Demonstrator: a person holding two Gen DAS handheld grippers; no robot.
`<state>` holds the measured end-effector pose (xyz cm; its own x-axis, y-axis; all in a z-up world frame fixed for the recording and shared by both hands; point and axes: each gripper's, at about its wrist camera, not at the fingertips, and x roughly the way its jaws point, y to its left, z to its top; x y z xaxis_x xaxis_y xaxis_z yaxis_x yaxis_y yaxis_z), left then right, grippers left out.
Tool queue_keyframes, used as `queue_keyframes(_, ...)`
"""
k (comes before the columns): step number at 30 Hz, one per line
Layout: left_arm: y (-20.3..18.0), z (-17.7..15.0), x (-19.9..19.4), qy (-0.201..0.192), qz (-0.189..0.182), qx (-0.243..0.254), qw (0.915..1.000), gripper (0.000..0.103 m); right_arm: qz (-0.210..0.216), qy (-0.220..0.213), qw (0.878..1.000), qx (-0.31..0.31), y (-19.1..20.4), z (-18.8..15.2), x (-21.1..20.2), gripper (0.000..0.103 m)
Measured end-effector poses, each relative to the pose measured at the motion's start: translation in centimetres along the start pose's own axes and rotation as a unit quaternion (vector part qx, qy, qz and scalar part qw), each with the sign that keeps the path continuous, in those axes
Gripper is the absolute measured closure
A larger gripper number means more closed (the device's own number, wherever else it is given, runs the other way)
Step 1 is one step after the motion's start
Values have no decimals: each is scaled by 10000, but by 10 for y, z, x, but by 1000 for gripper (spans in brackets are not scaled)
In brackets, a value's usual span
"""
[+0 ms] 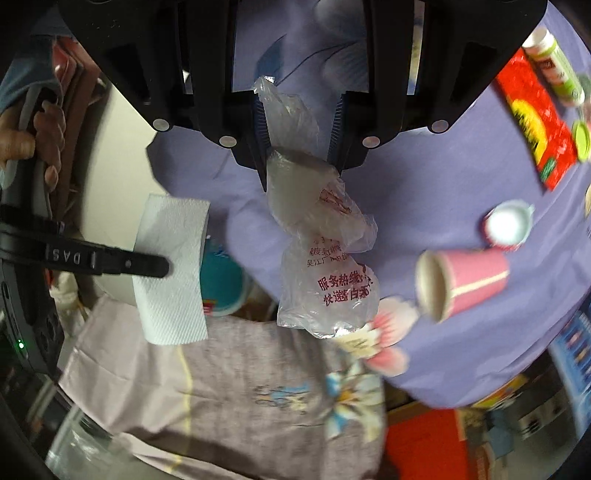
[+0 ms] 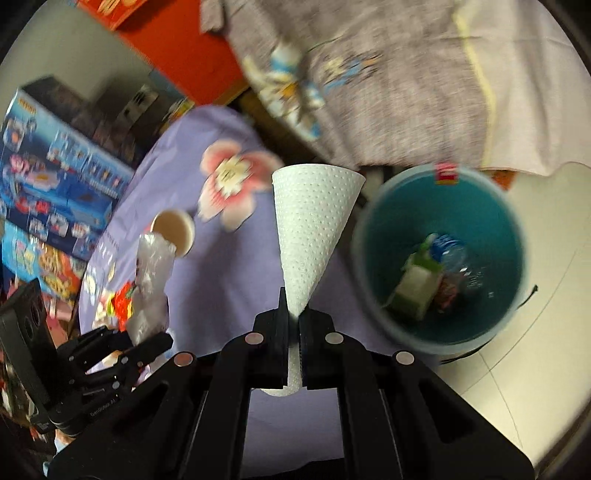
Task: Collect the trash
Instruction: 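Carry the paper towel and plastic bag over the teal wastebasket and open both grippers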
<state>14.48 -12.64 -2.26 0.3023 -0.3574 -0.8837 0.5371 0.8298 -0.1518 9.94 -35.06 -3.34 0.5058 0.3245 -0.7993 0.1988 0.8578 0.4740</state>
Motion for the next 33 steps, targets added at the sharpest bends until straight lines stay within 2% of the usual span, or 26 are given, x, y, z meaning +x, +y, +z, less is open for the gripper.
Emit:
queue_keyframes(9,-67,45,36,149,-282,532,9981,74,-253,-408,9969,626,-75,17,-36,99)
queue_keyframes(19,-121,72,93,546,-589,803,9935,73,-476,-220,9930,1062,-130,19,-31,98)
queue_keyframes(22,-132,76,108,649,-622,822,9926,67,-540,-133,9921,1123,-138,18,-27,98)
queue_keyframes(24,-136,79,116,666,-601,822,9926,52,-550,-91,9918,1148,-142,18,-25,98)
queue_keyframes(28,-138,79,126,762,-599,771,9923,46,-566,-58,9915,1169,-146,20,-23,98)
queue_keyframes(33,-132,76,125,756,-532,734,9930,32,-575,-8,9912,1193,-149,22,-18,97)
